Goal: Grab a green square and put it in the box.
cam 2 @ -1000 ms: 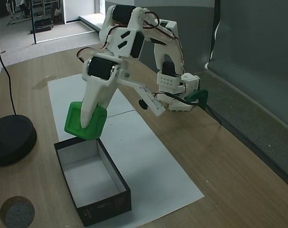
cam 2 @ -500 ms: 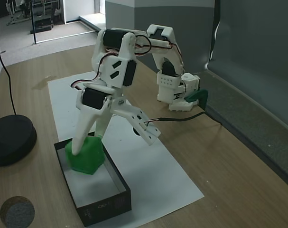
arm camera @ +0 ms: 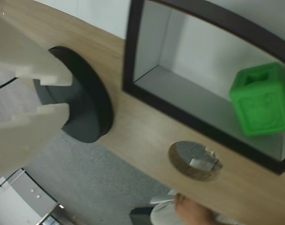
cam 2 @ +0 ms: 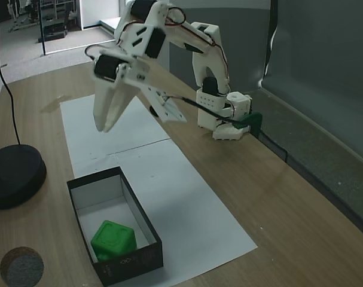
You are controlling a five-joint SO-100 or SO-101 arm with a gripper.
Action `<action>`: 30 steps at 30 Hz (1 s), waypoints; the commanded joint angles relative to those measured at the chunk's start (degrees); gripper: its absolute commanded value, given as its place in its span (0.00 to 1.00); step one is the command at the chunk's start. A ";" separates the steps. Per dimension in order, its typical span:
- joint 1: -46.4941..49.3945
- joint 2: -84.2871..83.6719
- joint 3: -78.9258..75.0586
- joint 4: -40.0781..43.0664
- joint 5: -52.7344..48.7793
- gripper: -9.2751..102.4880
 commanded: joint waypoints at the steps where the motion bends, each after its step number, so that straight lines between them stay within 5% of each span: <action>1: 3.25 17.58 -3.08 3.43 0.62 0.08; 6: 9.67 34.54 -0.09 9.84 6.77 0.08; 12: 17.23 58.01 22.68 9.05 7.21 0.08; 20: 21.62 89.12 58.45 2.11 4.31 0.08; 30: 21.80 110.04 85.34 -10.99 -0.88 0.08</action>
